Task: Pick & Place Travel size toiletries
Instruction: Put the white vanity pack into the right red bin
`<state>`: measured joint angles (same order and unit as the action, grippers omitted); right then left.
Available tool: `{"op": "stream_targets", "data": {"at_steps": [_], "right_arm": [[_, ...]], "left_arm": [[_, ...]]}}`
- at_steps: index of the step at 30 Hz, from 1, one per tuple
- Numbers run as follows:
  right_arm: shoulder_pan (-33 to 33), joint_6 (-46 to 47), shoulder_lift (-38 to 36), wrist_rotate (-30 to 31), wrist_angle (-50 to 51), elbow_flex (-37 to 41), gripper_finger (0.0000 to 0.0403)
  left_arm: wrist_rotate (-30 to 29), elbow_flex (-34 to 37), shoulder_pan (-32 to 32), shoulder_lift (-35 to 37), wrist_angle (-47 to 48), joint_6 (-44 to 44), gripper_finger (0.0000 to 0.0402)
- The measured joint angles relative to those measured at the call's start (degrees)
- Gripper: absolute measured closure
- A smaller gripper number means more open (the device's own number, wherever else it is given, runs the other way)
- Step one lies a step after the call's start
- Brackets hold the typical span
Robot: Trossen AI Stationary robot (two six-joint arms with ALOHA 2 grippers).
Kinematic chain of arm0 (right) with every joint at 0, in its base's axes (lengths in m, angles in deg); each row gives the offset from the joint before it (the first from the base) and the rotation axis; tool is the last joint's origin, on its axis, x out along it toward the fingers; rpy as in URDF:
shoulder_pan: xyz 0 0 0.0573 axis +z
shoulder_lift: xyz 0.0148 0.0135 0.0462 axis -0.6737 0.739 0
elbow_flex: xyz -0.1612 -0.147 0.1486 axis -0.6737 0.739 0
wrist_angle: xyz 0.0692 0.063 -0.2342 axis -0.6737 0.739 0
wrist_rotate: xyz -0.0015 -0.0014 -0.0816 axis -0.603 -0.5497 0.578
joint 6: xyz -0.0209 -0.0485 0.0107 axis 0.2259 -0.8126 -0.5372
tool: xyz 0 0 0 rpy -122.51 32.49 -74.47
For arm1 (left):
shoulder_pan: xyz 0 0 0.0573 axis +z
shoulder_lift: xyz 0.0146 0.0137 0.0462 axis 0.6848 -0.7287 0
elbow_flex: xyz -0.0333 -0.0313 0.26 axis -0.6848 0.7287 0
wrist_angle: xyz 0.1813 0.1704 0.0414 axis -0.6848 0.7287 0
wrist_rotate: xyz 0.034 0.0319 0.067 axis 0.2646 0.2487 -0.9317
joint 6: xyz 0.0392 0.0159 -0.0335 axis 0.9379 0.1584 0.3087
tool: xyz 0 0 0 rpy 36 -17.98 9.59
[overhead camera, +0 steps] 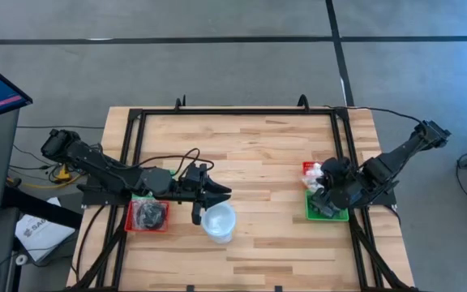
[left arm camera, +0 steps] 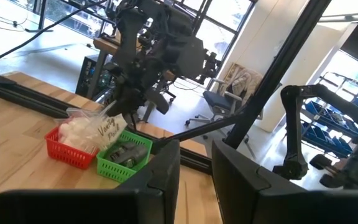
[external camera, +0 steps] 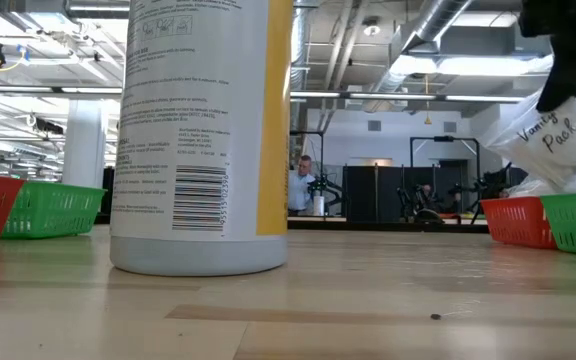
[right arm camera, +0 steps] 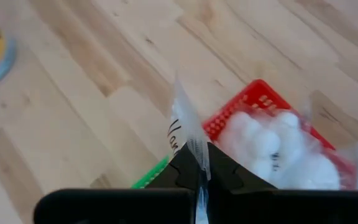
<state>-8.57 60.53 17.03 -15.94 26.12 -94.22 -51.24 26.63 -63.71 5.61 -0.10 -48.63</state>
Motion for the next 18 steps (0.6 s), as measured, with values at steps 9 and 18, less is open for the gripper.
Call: {"op": "stream_targets", "data": {"at_steps": [9,18], "right_arm": [[-1.2,1.9,0.0,0.2,4.9,0.0,0.0403],[-5.6,0.8,-1.4,0.6,7.3,0.0,0.0403]], "left_arm": [[0.0,0.0,0.0,0.0,0.0,3.4,0.0316],[-0.3,0.0,0.2,0.0,0.0,3.5,0.0316]]}}
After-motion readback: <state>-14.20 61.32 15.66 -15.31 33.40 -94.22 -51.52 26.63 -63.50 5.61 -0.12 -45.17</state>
